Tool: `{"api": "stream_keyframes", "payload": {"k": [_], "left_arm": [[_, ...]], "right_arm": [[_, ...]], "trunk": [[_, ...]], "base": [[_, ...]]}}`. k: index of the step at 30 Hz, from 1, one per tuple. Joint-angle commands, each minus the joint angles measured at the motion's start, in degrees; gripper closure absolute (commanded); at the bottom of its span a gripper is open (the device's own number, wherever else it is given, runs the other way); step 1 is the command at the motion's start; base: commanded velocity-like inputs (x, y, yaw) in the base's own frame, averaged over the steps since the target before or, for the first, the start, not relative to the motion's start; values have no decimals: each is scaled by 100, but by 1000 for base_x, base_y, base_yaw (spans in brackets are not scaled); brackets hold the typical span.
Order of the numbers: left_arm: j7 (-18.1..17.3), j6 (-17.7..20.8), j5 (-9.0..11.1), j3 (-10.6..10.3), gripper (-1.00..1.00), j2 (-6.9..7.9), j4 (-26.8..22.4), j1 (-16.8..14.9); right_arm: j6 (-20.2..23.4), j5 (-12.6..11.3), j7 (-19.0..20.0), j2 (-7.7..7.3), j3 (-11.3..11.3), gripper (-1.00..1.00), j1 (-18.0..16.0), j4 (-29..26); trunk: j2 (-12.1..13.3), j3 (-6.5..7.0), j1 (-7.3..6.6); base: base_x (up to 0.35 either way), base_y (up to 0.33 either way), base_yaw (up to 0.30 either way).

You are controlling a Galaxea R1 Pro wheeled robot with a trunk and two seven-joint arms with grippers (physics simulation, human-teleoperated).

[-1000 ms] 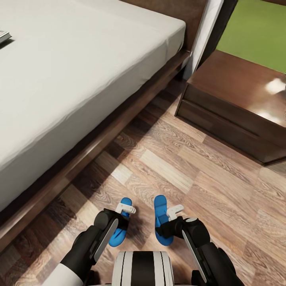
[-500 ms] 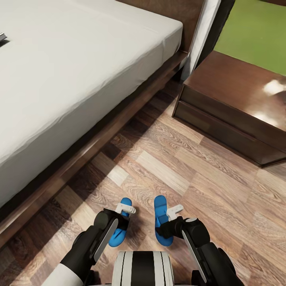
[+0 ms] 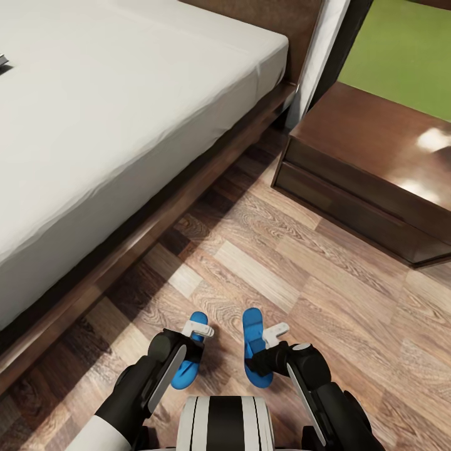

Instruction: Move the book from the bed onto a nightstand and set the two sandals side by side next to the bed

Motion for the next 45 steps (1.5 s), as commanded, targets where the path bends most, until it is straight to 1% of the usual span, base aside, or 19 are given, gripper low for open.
{"api": "stream_keyframes", "payload": {"k": [1,9,18,30,45], "left_arm": [[55,18,59,-7,100,1,-4,-3],[59,12,56,-7,100,1,-4,-3],[59,19,58,-7,100,1,-6,-3],[52,13,65,-7,100,1,-9,-3],[39,13,68,-7,100,1,-13,-3]], "right_arm": [[21,61,45,1,0,100,-2,-6],[21,62,43,1,0,100,-2,-4],[21,62,43,1,0,100,-2,-4],[21,73,43,2,0,100,-2,-1],[21,94,46,10,9,100,-2,11]], "trunk": [[-1,-3,-1],[-1,-3,-1],[-1,-3,-1],[-1,-3,-1],[-1,-3,-1]], "base": [[2,-35,0],[4,-20,0],[84,-61,0],[5,-108,0],[41,-34,0]]}}
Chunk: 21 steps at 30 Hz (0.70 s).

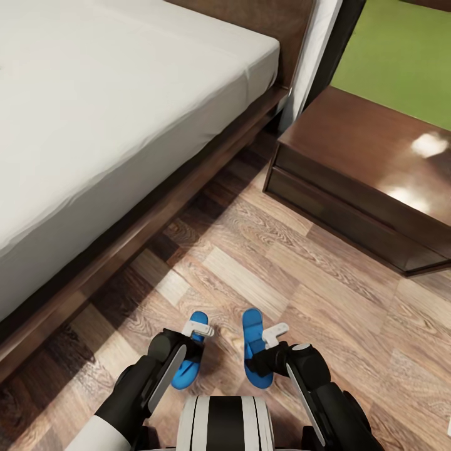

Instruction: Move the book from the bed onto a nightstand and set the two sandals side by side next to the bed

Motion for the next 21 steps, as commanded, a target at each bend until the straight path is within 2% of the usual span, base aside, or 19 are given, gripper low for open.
{"api": "stream_keyframes", "payload": {"k": [1,15,21], "left_arm": [[55,19,60,-7,100,1,-7,-2],[42,13,61,-7,100,1,-12,-2],[52,14,61,-7,100,-2,-2,-3]], "right_arm": [[21,56,48,1,0,100,-2,-5],[21,61,44,1,1,100,-2,-5],[21,61,44,1,2,100,-2,-5]], "trunk": [[-1,-3,0],[-1,-3,0],[-1,-3,0]], "base": [[80,-48,0],[82,-28,0],[15,-119,0]]}}
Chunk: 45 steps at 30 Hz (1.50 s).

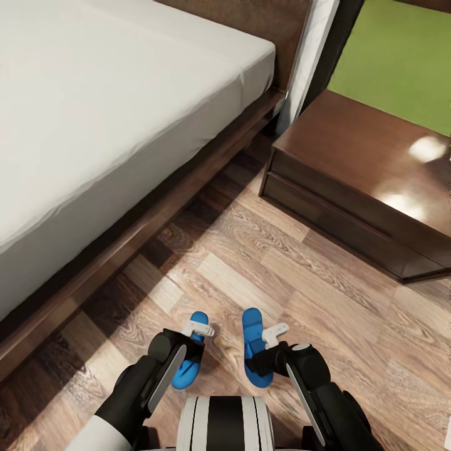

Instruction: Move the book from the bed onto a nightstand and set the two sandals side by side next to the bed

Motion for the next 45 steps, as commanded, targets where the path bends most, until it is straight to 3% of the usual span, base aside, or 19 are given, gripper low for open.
{"api": "stream_keyframes", "payload": {"k": [1,31,45], "left_arm": [[60,17,61,-6,100,2,-6,-2],[83,7,54,-6,100,4,-8,-1],[83,3,51,-6,100,-4,-8,-1]], "right_arm": [[20,60,47,1,2,100,-2,-5],[29,60,31,10,16,100,-2,-5],[23,60,43,70,34,100,-2,26]], "trunk": [[-1,-3,-1],[-1,-5,-1],[-1,-83,-1]], "base": [[5,-67,0],[29,-35,0],[0,0,90]]}}
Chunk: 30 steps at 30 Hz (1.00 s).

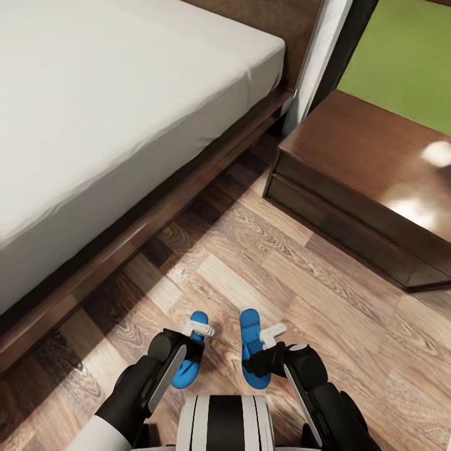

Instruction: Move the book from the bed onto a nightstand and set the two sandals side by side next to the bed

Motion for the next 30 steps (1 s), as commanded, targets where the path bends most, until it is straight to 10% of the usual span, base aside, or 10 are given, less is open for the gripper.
{"api": "stream_keyframes", "payload": {"k": [1,30], "left_arm": [[57,19,59,-8,100,1,-3,-3],[62,26,59,-62,100,-28,-3,-3]], "right_arm": [[20,61,48,1,10,100,-2,-4],[27,61,7,3,139,100,-2,1]], "trunk": [[-1,-10,-1],[-1,-221,-1]], "base": [[0,0,134],[0,0,137]]}}
